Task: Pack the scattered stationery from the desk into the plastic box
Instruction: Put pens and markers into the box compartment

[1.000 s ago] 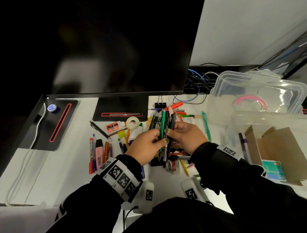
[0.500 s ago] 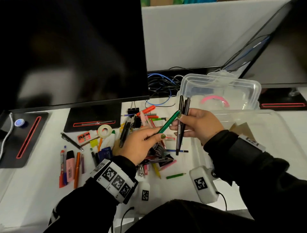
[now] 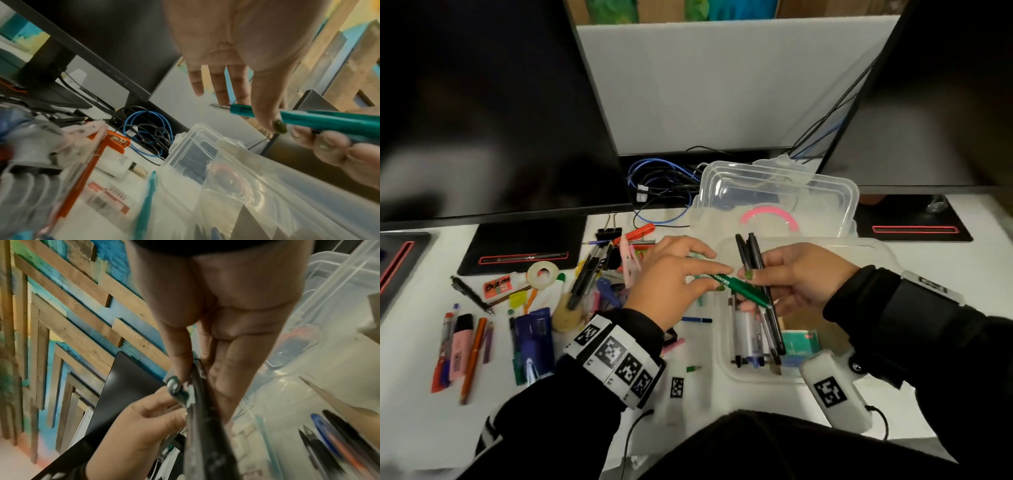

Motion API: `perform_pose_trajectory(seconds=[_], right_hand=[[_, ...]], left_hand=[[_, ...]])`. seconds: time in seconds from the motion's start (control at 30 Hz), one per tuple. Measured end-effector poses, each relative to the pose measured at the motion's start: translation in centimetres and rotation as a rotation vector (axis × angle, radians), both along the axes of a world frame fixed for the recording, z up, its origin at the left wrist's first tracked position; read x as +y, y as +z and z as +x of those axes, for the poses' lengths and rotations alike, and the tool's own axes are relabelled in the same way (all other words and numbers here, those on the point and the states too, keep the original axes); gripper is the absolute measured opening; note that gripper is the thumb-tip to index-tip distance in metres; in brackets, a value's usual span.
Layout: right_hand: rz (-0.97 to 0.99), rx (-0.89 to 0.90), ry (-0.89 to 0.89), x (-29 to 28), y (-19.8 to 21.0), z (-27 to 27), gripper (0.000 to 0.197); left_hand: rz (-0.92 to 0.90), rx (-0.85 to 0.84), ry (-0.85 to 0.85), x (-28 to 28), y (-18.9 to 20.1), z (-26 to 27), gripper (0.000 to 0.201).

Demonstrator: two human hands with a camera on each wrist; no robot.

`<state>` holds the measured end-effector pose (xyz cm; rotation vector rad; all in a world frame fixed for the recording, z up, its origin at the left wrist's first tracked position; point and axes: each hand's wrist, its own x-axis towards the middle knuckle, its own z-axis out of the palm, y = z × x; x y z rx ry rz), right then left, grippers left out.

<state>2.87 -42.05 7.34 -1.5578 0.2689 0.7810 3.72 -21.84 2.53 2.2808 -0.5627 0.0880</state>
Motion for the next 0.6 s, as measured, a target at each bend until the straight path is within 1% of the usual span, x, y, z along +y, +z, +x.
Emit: perform_pose_trajectory(seconds=[0.1,0.2,0.27,0.43,0.5,0.6], right_hand=[[-0.011,0.038,0.064,-0.9,-0.1,-0.4,0.017],[0.009,0.062,0.042,-1.6,-0.4,-0.8,0.019],[0.036,0.07,0.01,-2.1,-0.9,-0.9,0.022],[0.071,0.12,-0.074,-2.6,-2.0,-1.1,0.012],[0.077,0.136,-0.099,-2.5,-2.3,-1.2,0.014],[0.117,0.169,-0.127,-2.1,-2.5,-1.1,0.024]], left_hand=[[0.068,-0.127,-0.016,-1.6,0.1,0.0,0.026],[0.083,-0.207,-0.018,-2.9,0.2,-0.4,0.024],[0.098,-0.199,-0.026,-3.5,0.1,-1.0,0.025],[0.115,-0.153,0.013,-4.4,-0.4,-2.4,0.023],[0.123,-0.142,0.028,-4.6,-0.5,-2.6,0.023],[0.127,-0.097,0.058,-4.6,-0.4,-2.8,0.023]])
